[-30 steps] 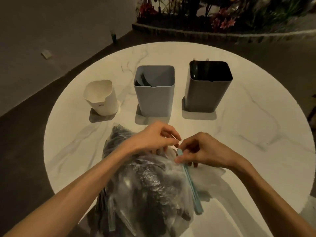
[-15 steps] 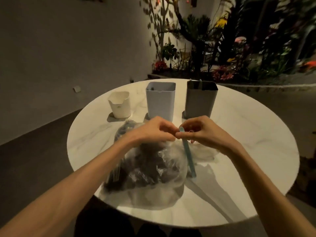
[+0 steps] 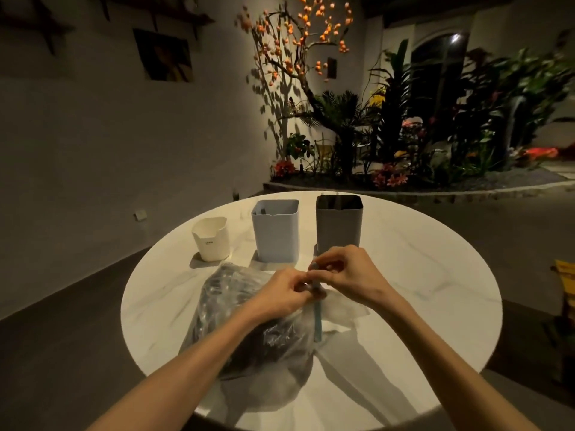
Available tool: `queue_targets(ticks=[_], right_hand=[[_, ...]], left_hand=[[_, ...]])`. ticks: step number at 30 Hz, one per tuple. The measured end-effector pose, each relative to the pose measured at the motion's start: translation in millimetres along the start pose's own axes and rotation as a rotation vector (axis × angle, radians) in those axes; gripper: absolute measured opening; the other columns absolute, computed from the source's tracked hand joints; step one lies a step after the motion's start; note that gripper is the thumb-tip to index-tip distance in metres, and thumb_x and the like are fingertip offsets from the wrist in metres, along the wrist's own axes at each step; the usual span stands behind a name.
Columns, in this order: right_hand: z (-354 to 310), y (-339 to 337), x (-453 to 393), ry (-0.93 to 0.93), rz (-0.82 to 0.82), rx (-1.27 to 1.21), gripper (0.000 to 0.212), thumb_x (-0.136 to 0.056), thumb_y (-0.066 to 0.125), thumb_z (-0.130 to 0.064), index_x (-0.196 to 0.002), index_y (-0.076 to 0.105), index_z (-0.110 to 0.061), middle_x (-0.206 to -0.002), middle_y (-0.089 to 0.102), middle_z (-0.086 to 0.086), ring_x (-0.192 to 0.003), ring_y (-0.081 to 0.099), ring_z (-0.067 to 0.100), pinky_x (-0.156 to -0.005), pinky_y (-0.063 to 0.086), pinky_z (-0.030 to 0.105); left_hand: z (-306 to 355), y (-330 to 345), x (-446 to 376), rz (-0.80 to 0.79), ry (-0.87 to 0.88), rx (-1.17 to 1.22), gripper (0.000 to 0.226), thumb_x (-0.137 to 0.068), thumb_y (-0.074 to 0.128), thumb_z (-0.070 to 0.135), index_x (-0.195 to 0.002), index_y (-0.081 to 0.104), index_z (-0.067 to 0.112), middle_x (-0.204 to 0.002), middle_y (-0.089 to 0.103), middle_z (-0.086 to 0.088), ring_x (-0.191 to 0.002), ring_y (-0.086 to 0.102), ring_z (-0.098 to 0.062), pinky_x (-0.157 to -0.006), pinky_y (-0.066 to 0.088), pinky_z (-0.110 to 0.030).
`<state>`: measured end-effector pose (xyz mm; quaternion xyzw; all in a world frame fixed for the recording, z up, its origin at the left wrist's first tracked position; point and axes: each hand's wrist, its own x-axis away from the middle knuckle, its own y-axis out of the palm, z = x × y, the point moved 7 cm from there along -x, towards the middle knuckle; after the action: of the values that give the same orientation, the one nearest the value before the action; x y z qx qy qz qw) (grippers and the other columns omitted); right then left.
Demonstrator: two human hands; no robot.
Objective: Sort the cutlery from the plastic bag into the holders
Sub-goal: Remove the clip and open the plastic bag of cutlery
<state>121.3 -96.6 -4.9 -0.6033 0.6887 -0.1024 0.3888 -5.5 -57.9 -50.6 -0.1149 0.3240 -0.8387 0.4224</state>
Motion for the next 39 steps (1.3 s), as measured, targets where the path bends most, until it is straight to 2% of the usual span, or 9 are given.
queue_targets(ticks=[5, 9, 14, 18, 22, 26, 30, 37, 39], right_hand=[[-2, 1, -1, -0.054, 0.067, 0.026, 0.017, -0.084, 0.078, -0.034, -0.095, 0.081, -0.021, -0.083, 0.064, -0.019, -0.081, 0.065, 0.007, -0.071, 0.057, 0.016], [4, 2, -1, -0.035, 0.023, -0.041, 0.013, -0.085, 0.078, -0.032, -0.095, 0.080, -0.023, -0.084, 0.066, -0.017, -0.084, 0.065, 0.002, -0.069, 0.055, 0.014], [12, -13, -4, 0.025, -0.082, -0.043, 0.010, -0.090, 0.073, -0.029, -0.097, 0.076, -0.024, -0.095, 0.068, -0.011, -0.081, 0.068, 0.011, -0.074, 0.060, 0.023], [14, -17, -6, 0.045, -0.106, 0.012, 0.012, -0.091, 0.072, -0.029, -0.100, 0.076, -0.023, -0.093, 0.069, -0.012, -0.079, 0.070, 0.010, -0.075, 0.061, 0.025], [17, -17, -10, 0.118, -0.031, 0.060, 0.026, -0.086, 0.075, -0.041, -0.099, 0.078, -0.018, -0.085, 0.073, -0.007, -0.068, 0.072, 0.008, -0.063, 0.061, 0.021], [19, -16, -10, 0.139, 0.036, 0.139, 0.024, -0.089, 0.072, -0.037, -0.096, 0.080, -0.016, -0.085, 0.074, -0.003, -0.069, 0.069, 0.010, -0.066, 0.058, 0.016], [23, -13, -5, 0.155, 0.131, 0.171, 0.021, -0.092, 0.069, -0.033, -0.098, 0.080, -0.016, -0.089, 0.075, -0.002, -0.071, 0.065, 0.009, -0.062, 0.047, 0.006], [16, -7, 0, 0.130, 0.181, 0.193, 0.019, -0.094, 0.066, -0.027, -0.098, 0.079, -0.014, -0.091, 0.075, 0.001, -0.069, 0.062, 0.011, -0.070, 0.053, 0.015], [16, -4, 3, 0.145, 0.181, 0.201, 0.019, -0.095, 0.065, -0.027, -0.099, 0.078, -0.014, -0.091, 0.074, 0.001, -0.066, 0.059, 0.008, -0.067, 0.046, 0.007]], left_hand=[[-2, -3, -7, 0.062, 0.024, 0.024, 0.018, -0.095, 0.069, 0.023, -0.112, 0.073, 0.027, -0.097, 0.072, 0.011, -0.092, 0.069, -0.010, -0.079, 0.055, -0.015], [-9, -6, -9, 0.019, 0.011, 0.135, 0.019, -0.089, 0.075, 0.030, -0.108, 0.075, 0.034, -0.098, 0.075, 0.015, -0.098, 0.070, -0.007, -0.093, 0.057, -0.027], [-7, -3, -17, -0.101, -0.037, 0.322, 0.020, -0.096, 0.065, 0.031, -0.113, 0.073, 0.036, -0.110, 0.075, 0.015, -0.111, 0.067, -0.008, -0.105, 0.050, -0.036], [-1, -3, -25, -0.133, -0.035, 0.333, 0.025, -0.090, 0.066, 0.037, -0.111, 0.076, 0.031, -0.107, 0.077, 0.005, -0.107, 0.069, -0.018, -0.098, 0.055, -0.036], [0, -6, -31, -0.061, 0.012, 0.342, 0.021, -0.092, 0.067, 0.018, -0.108, 0.076, 0.030, -0.100, 0.078, 0.007, -0.100, 0.072, -0.011, -0.086, 0.057, -0.023], [4, -6, -33, -0.018, 0.071, 0.274, 0.020, -0.093, 0.068, 0.017, -0.098, 0.075, 0.035, -0.089, 0.078, 0.016, -0.092, 0.072, -0.006, -0.076, 0.055, -0.016], [4, -5, -34, 0.018, 0.095, 0.244, 0.018, -0.092, 0.069, 0.020, -0.098, 0.076, 0.036, -0.089, 0.078, 0.015, -0.090, 0.073, -0.012, -0.076, 0.058, -0.020], [-2, -7, -34, 0.062, 0.078, 0.202, 0.017, -0.091, 0.070, 0.024, -0.106, 0.078, 0.026, -0.094, 0.077, 0.014, -0.090, 0.072, -0.010, -0.078, 0.059, -0.022], [-3, -6, -34, 0.073, 0.071, 0.195, 0.019, -0.091, 0.071, 0.026, -0.108, 0.078, 0.024, -0.096, 0.077, 0.012, -0.091, 0.072, -0.012, -0.081, 0.060, -0.023]])
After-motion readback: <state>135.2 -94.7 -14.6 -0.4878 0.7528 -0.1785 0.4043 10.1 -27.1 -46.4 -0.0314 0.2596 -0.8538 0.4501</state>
